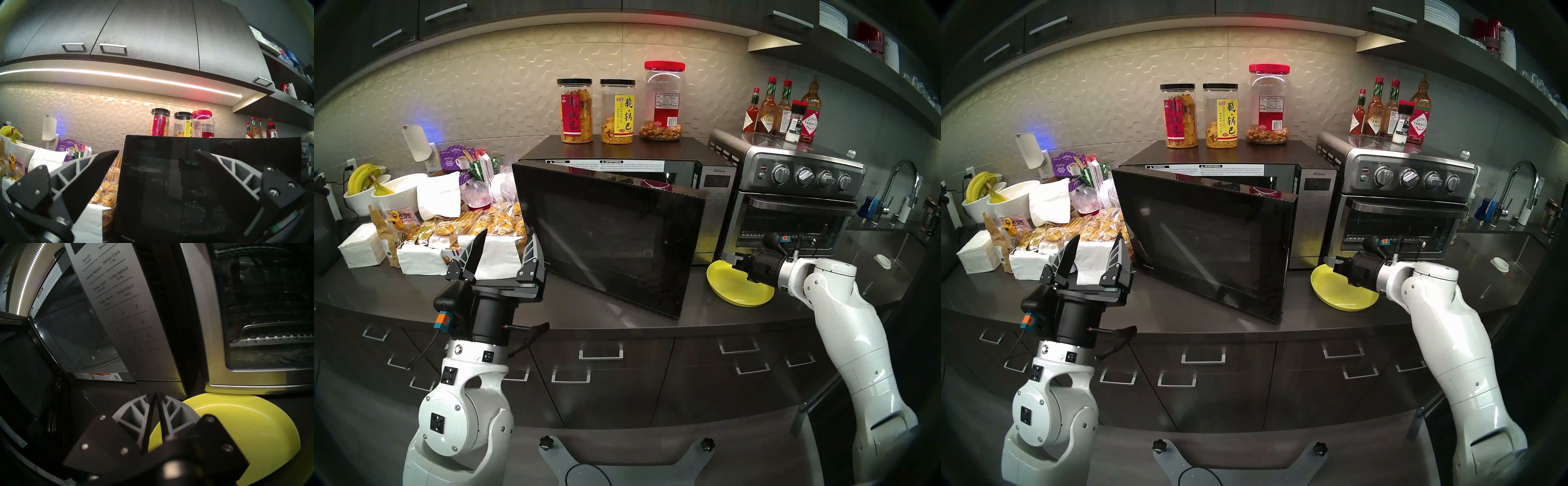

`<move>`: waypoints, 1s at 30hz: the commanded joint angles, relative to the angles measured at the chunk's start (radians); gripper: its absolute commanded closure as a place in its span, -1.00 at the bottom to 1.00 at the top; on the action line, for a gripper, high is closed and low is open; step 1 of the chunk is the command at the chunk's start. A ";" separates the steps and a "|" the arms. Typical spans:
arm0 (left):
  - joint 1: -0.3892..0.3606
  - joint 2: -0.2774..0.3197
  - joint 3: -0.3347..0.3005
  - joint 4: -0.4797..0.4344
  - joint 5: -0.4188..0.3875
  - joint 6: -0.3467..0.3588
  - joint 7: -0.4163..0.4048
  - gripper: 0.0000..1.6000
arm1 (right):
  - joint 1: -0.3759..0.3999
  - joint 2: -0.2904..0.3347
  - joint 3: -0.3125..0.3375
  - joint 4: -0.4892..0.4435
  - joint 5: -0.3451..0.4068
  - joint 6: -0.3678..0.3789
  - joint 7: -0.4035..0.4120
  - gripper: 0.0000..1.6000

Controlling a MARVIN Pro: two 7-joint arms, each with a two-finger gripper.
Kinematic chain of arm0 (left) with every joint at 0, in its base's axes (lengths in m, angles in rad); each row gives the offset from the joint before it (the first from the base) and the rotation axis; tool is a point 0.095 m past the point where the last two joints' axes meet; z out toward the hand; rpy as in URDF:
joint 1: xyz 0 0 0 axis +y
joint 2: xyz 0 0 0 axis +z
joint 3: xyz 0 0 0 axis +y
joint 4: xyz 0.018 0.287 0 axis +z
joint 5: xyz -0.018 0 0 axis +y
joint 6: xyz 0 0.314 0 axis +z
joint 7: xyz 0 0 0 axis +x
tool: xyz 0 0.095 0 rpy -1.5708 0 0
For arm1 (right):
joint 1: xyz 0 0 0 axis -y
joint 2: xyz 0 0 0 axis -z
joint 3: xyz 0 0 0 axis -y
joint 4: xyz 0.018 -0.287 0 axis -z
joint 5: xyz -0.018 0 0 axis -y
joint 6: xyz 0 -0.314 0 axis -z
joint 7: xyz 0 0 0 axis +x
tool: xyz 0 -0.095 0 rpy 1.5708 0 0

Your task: Open the microwave, put the plate inside, and close the door

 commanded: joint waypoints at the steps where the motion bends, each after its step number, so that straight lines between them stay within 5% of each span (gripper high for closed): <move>1: 0.039 0.060 -0.039 -0.055 -0.045 0.060 -0.053 -1.00 | 0.013 -0.003 0.006 -0.013 0.003 -0.007 0.000 0.24; 10: 0.080 0.071 -0.084 -0.055 -0.042 0.080 -0.077 -1.00 | 0.013 -0.003 0.007 -0.013 0.002 -0.007 0.001 0.24; 30: 0.212 0.063 -0.273 -0.055 -0.105 -0.124 -0.160 -1.00 | 0.013 -0.002 0.006 -0.011 0.001 -0.005 0.003 0.24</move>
